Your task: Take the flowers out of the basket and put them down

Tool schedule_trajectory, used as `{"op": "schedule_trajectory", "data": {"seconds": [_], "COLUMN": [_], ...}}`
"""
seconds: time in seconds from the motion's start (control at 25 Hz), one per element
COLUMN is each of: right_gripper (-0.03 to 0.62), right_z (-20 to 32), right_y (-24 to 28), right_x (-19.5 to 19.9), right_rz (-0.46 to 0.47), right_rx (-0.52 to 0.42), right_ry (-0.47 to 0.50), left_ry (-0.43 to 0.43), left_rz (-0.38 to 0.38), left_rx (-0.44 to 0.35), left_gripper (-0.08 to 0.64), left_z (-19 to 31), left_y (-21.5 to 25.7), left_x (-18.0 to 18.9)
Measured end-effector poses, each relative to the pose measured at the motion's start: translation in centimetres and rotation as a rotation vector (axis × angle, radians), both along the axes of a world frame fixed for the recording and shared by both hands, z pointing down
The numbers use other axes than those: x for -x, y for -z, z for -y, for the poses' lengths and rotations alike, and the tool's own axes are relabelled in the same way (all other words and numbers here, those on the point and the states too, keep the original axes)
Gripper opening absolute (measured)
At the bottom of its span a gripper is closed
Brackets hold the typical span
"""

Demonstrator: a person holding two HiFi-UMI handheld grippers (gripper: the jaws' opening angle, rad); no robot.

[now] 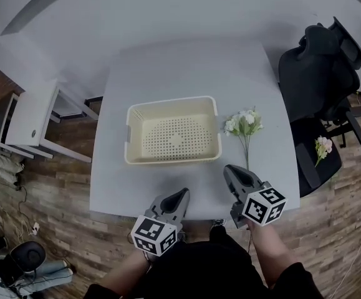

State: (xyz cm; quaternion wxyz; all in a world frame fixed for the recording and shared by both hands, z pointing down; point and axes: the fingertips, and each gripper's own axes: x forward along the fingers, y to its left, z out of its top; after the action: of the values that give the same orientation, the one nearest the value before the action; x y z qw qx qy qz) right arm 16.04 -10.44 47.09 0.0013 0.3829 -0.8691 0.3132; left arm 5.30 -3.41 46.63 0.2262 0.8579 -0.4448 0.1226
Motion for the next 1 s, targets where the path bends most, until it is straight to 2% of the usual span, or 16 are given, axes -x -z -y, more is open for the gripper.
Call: {"op": "schedule_trajectory", "data": {"seconds": [0.24, 0.56, 0.72, 1.0], "right_gripper": [0.023, 0.023, 0.023, 0.023], "right_z": [-4.7, -11.3, -14.3, -16.5], "right_y": [2.1, 2.2, 1.4, 1.2], "right_x": [6.1, 12.8, 14.6, 15.5], "right_rz": [-0.007, -0.022, -0.030, -0.014], "right_rx": [-0.028, -0.027, -0.003, 0.008], "right_ry": [0.021, 0.029, -0.001, -0.075], "left_ry": [-0.025, -0.065, -0.081, -0.090], "left_rz": [-0.022, -0.071, -0.087, -0.105], "left_rx": [-0.013, 0.045, 0.052, 0.046], "left_gripper": [0.006, 0.006, 0.006, 0.006], "left_z": [-1.9, -6.0, -7.5, -9.6], "left_y": [1.0, 0.1, 0.0, 0.0], "left_x": [3.9, 7.5, 9.0, 11.3]}}
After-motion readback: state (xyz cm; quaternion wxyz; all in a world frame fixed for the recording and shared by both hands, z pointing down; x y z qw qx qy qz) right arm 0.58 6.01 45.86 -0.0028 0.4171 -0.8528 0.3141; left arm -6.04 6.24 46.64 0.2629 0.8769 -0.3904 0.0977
